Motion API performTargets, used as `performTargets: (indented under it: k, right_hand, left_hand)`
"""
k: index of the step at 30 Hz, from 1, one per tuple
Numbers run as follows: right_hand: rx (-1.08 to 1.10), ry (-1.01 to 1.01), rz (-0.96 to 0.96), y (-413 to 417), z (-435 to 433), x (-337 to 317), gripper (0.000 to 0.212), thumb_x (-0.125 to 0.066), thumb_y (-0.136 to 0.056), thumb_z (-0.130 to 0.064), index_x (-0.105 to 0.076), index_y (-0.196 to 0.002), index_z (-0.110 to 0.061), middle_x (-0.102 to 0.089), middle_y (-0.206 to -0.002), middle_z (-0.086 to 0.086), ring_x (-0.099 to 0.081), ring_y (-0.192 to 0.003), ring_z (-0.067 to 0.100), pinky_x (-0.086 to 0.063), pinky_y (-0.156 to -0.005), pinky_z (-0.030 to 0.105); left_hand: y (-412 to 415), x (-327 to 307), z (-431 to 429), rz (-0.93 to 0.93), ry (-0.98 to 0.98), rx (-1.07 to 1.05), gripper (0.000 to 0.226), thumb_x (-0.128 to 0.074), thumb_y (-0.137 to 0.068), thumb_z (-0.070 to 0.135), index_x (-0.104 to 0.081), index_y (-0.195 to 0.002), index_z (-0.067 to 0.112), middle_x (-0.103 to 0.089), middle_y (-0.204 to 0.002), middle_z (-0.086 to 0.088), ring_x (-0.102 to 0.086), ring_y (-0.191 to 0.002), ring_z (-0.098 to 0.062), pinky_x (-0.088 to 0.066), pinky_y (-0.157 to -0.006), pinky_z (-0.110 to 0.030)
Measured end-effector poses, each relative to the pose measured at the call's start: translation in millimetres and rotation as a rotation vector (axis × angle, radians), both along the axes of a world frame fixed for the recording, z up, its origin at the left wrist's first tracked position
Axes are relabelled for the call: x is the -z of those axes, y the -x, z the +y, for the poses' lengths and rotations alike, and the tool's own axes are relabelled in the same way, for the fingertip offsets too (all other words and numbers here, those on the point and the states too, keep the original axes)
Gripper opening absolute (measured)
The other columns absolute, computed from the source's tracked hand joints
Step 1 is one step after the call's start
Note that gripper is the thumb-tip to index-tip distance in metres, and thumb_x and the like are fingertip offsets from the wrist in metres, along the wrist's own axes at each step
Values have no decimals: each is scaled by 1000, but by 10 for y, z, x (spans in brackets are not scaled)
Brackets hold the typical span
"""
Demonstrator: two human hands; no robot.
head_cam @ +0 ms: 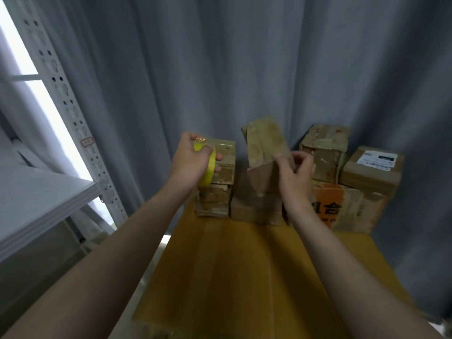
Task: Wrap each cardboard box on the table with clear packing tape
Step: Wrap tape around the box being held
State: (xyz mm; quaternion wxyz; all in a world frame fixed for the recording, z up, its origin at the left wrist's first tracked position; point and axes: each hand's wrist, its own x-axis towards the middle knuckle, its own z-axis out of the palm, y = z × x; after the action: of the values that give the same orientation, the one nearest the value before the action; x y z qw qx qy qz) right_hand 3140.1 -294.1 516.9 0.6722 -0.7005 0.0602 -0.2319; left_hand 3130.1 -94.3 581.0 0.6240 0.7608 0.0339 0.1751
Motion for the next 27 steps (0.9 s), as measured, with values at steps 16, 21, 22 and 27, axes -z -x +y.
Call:
performTargets:
  k: [16, 21, 22, 27]
  right_hand:
    - [-667, -478, 949, 1007, -714, 894, 94, -22, -96, -80, -63, -133, -3, -73, -113, 28, -77, -77, 38, -50, -37, 23]
    - [-675, -242, 1076, 1026, -565, 1081, 83, -24, -101, -73, -56, -140, -6, -73, -113, 29, -73, -98, 49, -66, -65, 45]
    - [-651, -186, 1079, 1009, -577, 1106, 80, -25, -101, -72, -52, -143, -9, -74, -112, 27, -74, -100, 47, -65, -77, 50]
    - [-349, 310, 722, 1065, -756, 959, 45, -39, -108, -55, -54, -136, -24, -64, -132, 20, -66, -116, 40, -55, -98, 58]
  left_hand:
    - [1522, 383, -252, 132, 39, 116, 5, -57, -102, 11, -54, -105, 12, -75, -69, -3, -65, -47, -22, -54, -46, -33]
    - [1692, 607, -419, 266, 63, 176, 9, -57, -103, 14, -56, -112, 13, -75, -71, -5, -64, -46, -23, -56, -45, -31]
    - [1715, 651, -460, 285, 64, 192, 9, -56, -104, 14, -57, -113, 13, -76, -73, -5, -65, -49, -23, -57, -47, -32]
    - [1805, 863, -601, 283, 31, 281, 7, -50, -107, 21, -54, -112, 19, -77, -85, -9, -67, -56, -29, -58, -62, -41]
